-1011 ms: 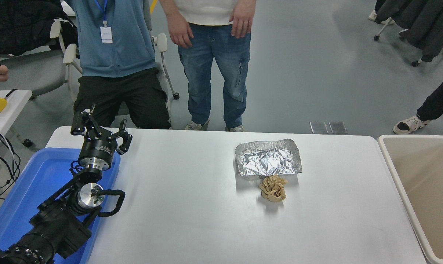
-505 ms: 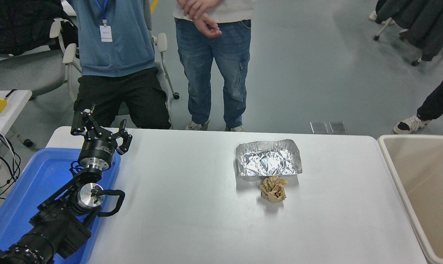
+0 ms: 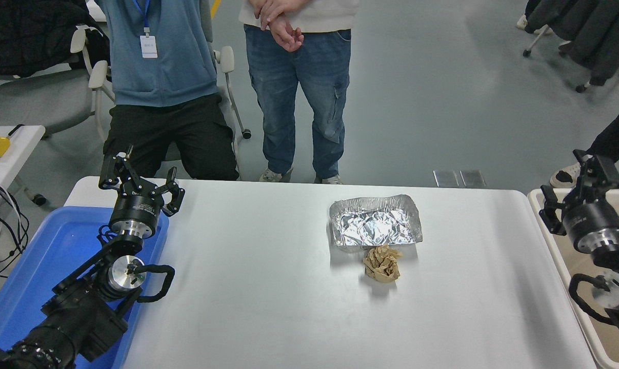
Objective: Dispose of the paper cup in the dustbin
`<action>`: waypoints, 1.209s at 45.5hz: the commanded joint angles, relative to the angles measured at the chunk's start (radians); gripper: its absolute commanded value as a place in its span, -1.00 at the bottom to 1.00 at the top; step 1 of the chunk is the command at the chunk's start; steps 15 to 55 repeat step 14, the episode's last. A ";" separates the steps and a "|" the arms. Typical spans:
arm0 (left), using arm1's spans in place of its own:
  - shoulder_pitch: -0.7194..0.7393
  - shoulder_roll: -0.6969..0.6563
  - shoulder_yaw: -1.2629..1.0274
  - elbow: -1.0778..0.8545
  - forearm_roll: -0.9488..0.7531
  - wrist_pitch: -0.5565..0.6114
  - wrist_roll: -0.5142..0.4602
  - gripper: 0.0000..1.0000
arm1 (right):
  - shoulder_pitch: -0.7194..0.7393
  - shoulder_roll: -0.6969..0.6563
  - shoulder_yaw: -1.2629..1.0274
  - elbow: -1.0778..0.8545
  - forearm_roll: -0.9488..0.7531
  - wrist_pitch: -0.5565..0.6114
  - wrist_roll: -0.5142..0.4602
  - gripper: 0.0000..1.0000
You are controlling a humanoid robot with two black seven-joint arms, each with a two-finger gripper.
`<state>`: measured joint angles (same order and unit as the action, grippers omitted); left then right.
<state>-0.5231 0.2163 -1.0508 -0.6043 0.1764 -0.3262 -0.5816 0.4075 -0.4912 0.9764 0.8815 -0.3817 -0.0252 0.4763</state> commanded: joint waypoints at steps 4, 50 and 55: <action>0.000 0.000 0.000 0.000 0.000 0.000 0.000 1.00 | 0.010 0.099 0.016 0.011 -0.023 -0.004 0.050 1.00; 0.000 0.000 0.000 0.000 0.000 -0.001 0.000 1.00 | 0.027 0.094 0.016 0.004 -0.025 -0.004 0.050 1.00; 0.000 0.000 0.000 0.000 0.000 -0.001 0.000 1.00 | 0.027 0.094 0.016 0.004 -0.025 -0.004 0.050 1.00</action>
